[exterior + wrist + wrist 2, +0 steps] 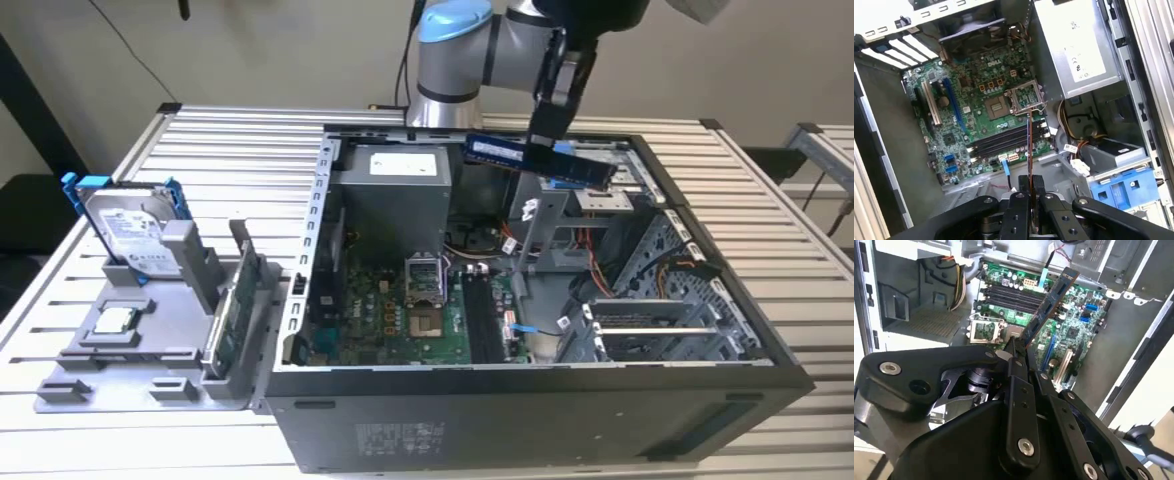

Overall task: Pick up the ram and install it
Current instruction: 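Insert the ram into the slot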

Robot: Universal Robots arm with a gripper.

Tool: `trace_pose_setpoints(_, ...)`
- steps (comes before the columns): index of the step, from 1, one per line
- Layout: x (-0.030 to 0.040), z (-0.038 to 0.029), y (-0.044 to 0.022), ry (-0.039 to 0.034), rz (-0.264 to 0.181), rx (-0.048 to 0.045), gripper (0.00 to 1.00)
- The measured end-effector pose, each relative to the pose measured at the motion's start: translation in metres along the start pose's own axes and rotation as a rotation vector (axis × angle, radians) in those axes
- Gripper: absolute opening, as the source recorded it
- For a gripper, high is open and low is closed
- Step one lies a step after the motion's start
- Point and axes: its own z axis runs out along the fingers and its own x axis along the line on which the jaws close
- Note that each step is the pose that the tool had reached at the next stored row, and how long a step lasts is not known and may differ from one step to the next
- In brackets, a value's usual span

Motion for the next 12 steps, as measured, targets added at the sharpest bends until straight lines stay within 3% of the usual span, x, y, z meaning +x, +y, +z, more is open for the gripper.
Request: trace_pose_setpoints(12,0.0,0.0,0.0,-0.0058,0.18,0.0046,0.14)
